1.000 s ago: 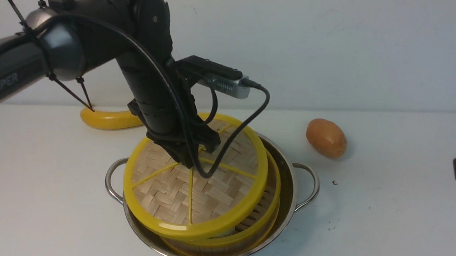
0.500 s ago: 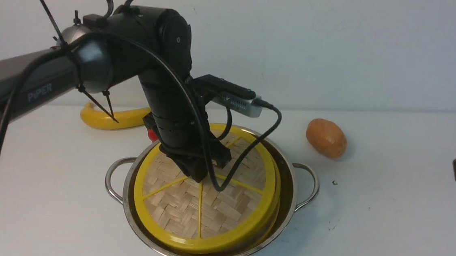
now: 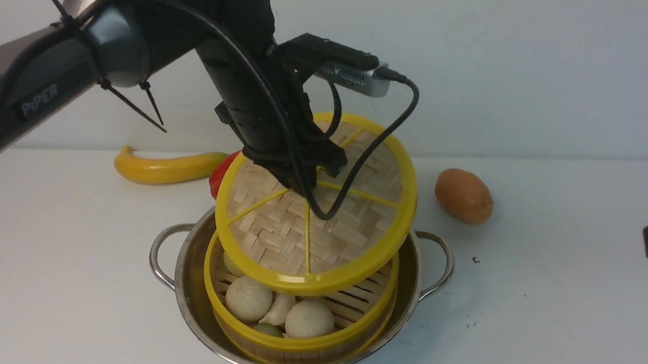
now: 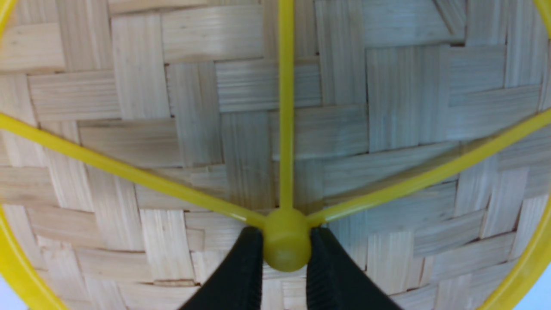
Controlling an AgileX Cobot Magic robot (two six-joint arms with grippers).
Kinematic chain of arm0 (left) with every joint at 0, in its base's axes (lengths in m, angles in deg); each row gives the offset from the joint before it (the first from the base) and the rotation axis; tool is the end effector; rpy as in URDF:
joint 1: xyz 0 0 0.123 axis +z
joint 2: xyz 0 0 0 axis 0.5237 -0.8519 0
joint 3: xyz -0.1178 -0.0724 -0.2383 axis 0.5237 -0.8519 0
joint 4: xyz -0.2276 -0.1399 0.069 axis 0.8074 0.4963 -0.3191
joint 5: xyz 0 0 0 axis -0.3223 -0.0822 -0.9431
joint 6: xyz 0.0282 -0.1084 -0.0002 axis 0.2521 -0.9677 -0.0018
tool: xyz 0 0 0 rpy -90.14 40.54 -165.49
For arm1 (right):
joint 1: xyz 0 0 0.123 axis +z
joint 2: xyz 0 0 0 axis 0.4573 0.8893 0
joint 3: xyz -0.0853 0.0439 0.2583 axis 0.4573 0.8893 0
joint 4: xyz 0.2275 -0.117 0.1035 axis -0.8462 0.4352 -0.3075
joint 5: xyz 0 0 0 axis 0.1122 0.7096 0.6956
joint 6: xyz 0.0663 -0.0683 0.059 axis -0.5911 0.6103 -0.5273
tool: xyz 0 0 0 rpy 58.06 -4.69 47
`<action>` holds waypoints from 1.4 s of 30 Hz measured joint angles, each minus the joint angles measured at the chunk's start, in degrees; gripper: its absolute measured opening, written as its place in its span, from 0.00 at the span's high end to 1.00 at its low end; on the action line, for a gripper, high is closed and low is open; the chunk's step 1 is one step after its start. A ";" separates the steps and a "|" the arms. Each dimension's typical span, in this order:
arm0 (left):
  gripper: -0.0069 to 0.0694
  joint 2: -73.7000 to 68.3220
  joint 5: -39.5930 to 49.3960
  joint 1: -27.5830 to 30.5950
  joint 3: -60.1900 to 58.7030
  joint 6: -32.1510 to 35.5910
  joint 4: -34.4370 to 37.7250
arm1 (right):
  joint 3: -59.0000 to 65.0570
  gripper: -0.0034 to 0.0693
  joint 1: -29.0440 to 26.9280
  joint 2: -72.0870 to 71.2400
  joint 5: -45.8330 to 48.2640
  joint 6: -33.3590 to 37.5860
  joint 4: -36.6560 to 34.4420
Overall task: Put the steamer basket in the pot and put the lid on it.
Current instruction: Use the left arm to place the steamer lid on the steamer
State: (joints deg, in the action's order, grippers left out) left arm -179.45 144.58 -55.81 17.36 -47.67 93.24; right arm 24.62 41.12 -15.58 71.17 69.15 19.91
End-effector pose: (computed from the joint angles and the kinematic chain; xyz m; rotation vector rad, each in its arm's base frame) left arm 0.4012 -0.1984 0.2743 0.8473 2.6915 -0.2663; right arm 0.1760 0.0834 0.3445 -0.6477 2.1077 0.4262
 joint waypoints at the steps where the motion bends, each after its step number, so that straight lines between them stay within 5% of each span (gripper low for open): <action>1: 0.75 0.00 0.06 0.00 0.00 0.00 -0.06 | 0.00 0.88 0.00 0.00 0.00 0.00 0.00; 42: 0.75 12.61 0.95 0.00 -9.39 -5.42 0.25 | 0.00 0.86 0.00 0.00 0.46 0.00 -0.05</action>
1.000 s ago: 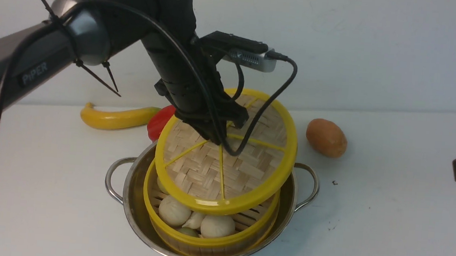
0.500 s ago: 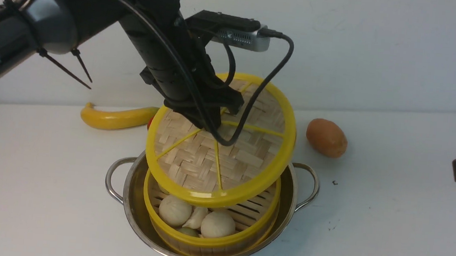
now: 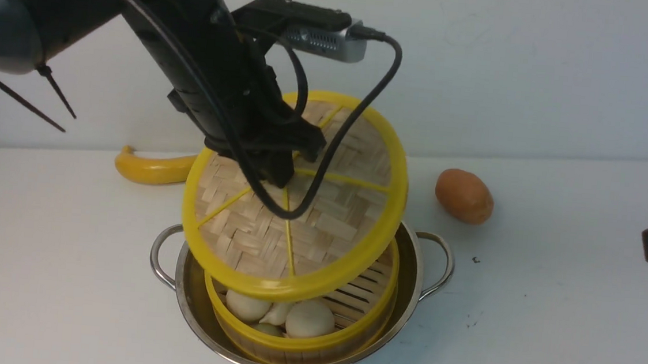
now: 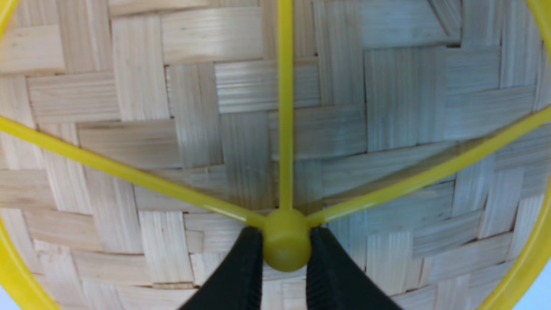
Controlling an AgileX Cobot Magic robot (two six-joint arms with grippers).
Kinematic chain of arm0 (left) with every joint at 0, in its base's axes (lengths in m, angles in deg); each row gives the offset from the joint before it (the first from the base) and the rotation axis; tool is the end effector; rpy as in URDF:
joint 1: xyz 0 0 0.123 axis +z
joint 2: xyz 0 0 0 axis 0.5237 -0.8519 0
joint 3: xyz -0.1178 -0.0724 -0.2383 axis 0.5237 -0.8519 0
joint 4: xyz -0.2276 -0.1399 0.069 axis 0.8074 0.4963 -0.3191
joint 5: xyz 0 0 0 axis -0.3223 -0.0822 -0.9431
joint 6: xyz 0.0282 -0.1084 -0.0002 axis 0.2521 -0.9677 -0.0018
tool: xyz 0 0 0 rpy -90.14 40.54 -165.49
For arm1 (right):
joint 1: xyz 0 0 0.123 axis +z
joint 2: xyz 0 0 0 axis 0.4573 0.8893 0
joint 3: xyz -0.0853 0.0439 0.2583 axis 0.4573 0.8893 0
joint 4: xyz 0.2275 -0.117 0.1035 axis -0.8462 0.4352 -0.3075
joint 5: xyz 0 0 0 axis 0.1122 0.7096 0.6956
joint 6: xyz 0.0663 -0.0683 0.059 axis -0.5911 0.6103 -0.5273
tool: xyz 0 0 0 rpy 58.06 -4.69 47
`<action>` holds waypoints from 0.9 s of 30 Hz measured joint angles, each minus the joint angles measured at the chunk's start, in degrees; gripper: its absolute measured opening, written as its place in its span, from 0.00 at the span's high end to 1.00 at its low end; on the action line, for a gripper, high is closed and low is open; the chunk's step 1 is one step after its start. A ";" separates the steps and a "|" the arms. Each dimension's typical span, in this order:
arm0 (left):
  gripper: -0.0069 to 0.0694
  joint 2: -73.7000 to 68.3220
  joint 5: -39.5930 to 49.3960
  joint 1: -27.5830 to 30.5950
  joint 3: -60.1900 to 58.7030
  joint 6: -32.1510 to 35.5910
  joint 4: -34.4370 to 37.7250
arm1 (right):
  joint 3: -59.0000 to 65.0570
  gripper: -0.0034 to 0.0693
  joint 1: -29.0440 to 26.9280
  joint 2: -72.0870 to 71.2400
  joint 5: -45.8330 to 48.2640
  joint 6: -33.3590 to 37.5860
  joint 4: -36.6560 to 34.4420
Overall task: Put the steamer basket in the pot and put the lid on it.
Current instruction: Use the left arm to place the steamer lid on the steamer
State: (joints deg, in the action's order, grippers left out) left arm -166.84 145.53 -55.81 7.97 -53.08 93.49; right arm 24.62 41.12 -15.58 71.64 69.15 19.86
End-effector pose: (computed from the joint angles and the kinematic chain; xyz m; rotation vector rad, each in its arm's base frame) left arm 0.3528 -0.1773 0.3152 0.7178 2.6953 -0.3001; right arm 0.1753 0.0836 0.3439 -0.6520 2.1141 0.4298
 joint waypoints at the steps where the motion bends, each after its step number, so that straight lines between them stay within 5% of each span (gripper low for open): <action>1: 0.75 0.16 0.13 0.00 -0.65 0.00 -0.05 | 0.00 0.86 0.00 0.00 0.00 0.00 0.00; 27: 0.75 -9.49 -0.51 0.00 -1.87 1.98 0.52 | 0.00 0.86 0.00 0.00 -0.05 0.17 -0.17</action>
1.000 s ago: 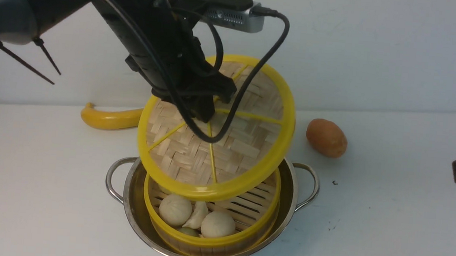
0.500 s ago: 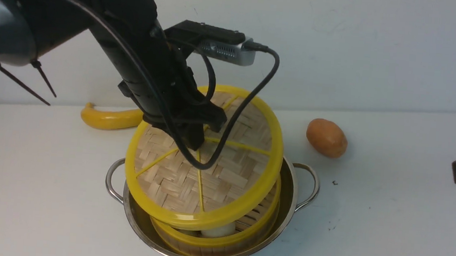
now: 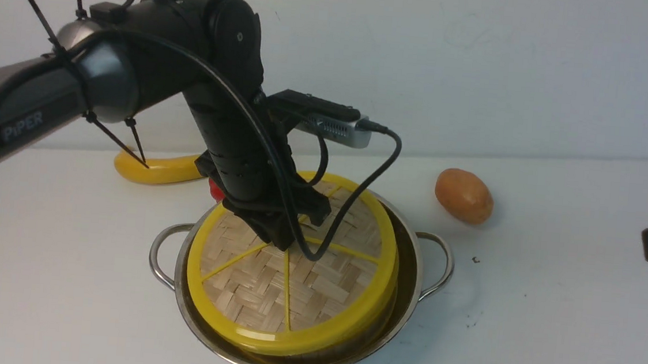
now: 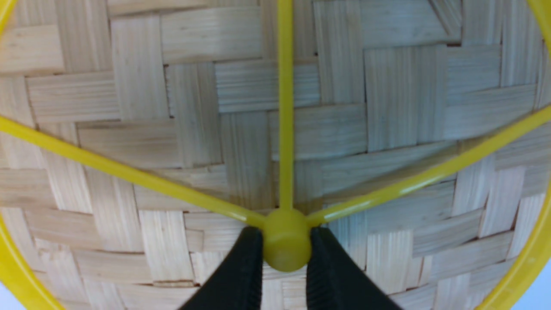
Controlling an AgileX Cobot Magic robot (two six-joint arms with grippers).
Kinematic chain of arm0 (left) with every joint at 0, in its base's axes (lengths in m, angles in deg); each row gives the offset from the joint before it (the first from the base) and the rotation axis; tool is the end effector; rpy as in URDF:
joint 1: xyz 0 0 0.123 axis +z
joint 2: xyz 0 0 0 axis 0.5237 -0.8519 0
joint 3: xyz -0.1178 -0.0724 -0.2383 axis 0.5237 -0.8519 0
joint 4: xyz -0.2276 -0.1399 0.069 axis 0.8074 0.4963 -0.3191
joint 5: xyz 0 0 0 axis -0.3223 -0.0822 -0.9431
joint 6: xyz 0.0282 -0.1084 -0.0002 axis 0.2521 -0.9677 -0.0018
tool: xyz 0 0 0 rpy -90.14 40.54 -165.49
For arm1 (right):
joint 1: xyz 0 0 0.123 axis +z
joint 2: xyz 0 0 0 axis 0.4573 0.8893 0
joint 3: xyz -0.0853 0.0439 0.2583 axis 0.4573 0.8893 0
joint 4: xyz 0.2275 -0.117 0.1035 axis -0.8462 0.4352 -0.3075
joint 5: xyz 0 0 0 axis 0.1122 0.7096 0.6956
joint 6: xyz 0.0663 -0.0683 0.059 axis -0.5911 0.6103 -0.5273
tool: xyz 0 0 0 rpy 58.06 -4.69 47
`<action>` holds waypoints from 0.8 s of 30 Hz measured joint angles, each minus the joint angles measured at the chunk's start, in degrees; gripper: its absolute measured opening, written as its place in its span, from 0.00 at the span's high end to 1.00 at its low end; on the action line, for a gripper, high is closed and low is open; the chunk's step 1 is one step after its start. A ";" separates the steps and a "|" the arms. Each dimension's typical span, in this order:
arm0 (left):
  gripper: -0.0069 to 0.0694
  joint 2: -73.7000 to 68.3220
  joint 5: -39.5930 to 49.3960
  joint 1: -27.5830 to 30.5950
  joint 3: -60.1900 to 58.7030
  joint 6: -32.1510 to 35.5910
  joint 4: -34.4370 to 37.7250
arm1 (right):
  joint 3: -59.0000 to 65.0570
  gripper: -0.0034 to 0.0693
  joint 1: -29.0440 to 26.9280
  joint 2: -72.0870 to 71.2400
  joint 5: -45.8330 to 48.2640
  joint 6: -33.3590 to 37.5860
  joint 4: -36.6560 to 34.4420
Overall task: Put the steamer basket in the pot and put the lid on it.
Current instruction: Use the left arm to place the steamer lid on the steamer
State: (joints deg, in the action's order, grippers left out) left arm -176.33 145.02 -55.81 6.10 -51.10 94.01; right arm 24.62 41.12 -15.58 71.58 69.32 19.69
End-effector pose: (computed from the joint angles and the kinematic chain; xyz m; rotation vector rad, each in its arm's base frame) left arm 0.3735 -0.1876 0.2382 0.7894 2.8697 -0.2784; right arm 0.1753 0.0838 0.3441 -0.6533 2.1116 0.4313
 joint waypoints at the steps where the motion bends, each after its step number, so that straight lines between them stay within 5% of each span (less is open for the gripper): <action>1: 0.75 -0.04 -0.02 0.00 0.00 0.01 0.00 | 0.00 0.86 0.00 0.00 0.00 0.00 -0.15; 24: 0.75 -4.46 -0.52 0.00 7.39 1.46 0.22 | 0.00 0.86 0.00 0.00 -0.17 1.12 -1.88</action>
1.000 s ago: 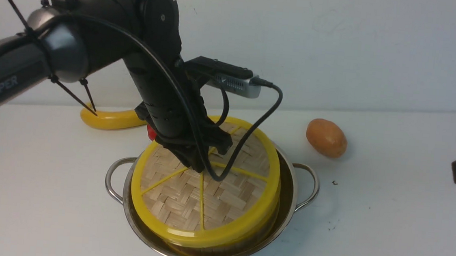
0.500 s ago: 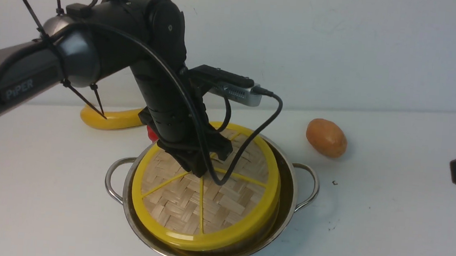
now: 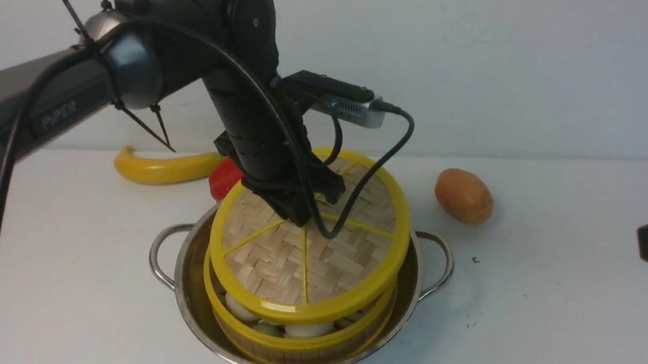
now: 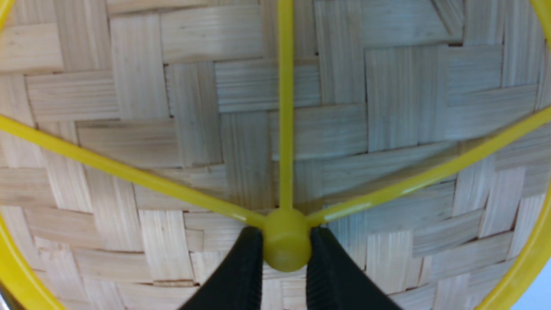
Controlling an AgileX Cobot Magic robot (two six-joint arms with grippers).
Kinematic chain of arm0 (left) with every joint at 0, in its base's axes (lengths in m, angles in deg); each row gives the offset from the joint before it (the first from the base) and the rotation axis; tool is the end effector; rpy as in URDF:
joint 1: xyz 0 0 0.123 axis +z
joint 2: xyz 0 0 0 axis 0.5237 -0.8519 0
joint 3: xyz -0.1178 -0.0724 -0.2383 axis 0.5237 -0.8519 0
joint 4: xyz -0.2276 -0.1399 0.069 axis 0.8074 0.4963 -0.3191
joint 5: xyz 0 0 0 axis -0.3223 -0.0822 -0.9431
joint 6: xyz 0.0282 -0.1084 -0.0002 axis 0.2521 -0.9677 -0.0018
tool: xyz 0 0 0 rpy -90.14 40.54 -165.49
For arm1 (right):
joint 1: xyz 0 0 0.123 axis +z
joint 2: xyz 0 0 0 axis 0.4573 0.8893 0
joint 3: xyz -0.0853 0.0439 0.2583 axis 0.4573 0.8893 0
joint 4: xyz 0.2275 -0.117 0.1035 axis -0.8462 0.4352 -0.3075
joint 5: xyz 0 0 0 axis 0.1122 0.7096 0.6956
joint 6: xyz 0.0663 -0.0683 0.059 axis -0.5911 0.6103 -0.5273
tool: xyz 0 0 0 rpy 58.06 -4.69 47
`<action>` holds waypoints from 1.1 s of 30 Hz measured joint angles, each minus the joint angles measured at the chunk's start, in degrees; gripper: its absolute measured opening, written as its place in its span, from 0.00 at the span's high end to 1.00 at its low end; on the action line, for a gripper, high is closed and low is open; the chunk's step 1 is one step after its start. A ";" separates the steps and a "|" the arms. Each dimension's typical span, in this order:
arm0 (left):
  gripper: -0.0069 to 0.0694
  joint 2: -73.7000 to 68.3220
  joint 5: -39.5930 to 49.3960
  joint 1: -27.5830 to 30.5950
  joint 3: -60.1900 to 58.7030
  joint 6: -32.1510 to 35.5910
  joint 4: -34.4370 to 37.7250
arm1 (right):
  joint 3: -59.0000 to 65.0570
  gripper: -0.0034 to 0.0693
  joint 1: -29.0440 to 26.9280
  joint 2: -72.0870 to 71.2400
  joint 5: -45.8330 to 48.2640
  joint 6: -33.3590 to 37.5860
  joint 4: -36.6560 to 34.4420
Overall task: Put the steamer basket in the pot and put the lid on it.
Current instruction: Use the left arm to place the steamer lid on the steamer
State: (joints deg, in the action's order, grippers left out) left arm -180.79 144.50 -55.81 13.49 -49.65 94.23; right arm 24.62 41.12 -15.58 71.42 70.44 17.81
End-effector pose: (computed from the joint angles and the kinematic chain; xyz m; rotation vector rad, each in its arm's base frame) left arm 0.3972 -0.1986 0.2435 0.8118 2.7985 -0.2879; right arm 0.1747 0.0861 0.3457 -0.6582 2.0965 0.4578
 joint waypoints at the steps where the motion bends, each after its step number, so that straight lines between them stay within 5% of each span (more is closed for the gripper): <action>1: 0.75 -0.25 0.00 0.00 0.06 0.00 0.00 | 0.00 0.86 0.00 0.00 0.00 0.00 0.00; 33: 0.75 11.94 0.17 0.00 -2.31 -1.59 -1.75 | 0.00 0.85 0.00 0.00 0.24 0.00 0.00</action>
State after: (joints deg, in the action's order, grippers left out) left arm -168.85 144.67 -55.81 11.18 -51.24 92.48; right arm 24.62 41.12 -15.58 71.65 70.44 17.81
